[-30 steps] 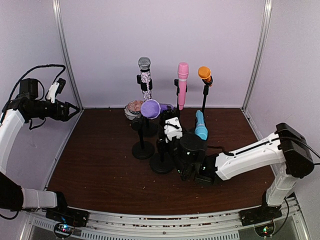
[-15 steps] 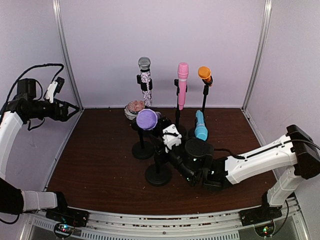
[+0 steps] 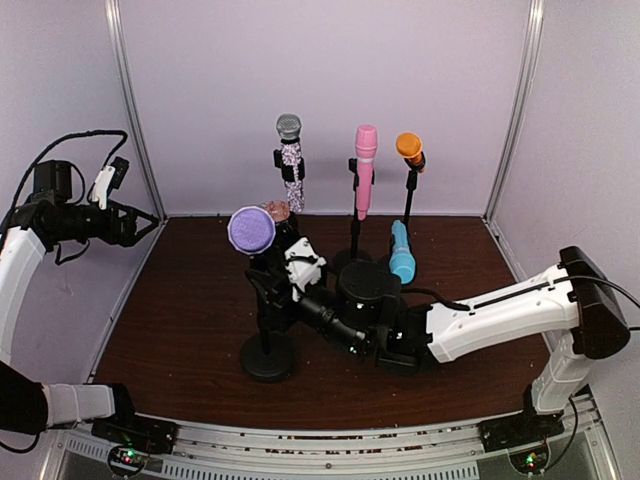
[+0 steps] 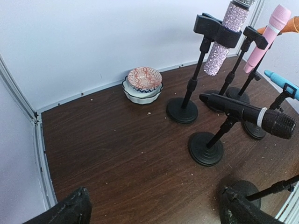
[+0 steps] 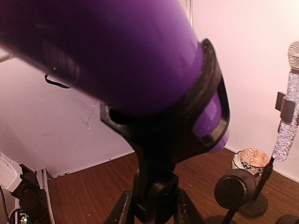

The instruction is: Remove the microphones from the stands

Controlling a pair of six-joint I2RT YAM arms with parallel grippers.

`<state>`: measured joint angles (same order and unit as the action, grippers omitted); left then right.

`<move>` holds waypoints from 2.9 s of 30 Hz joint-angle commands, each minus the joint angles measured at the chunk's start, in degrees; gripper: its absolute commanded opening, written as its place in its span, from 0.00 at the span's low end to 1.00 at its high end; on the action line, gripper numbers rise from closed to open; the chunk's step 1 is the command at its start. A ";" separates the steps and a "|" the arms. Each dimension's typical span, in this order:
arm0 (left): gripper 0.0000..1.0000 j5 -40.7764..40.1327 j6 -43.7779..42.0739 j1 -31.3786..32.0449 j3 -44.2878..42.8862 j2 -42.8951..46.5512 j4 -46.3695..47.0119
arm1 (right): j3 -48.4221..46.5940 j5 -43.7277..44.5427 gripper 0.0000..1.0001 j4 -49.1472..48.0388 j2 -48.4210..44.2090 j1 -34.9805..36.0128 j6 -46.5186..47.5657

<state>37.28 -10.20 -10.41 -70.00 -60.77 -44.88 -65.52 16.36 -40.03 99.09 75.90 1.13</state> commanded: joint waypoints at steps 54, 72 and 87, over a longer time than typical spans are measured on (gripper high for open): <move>0.89 14.09 7.90 21.69 27.81 20.68 19.93 | -15.41 5.25 0.96 -7.00 8.73 6.74 21.46; 0.68 18.71 14.68 29.28 32.23 17.87 30.94 | -16.10 3.64 0.90 -3.61 8.03 7.02 23.42; 0.77 15.42 17.76 29.81 35.67 20.63 34.59 | -33.02 11.91 0.72 1.80 18.88 10.76 43.96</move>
<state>53.82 6.83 18.98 -35.11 -41.10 -13.45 -94.87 24.45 -38.89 116.11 85.62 36.97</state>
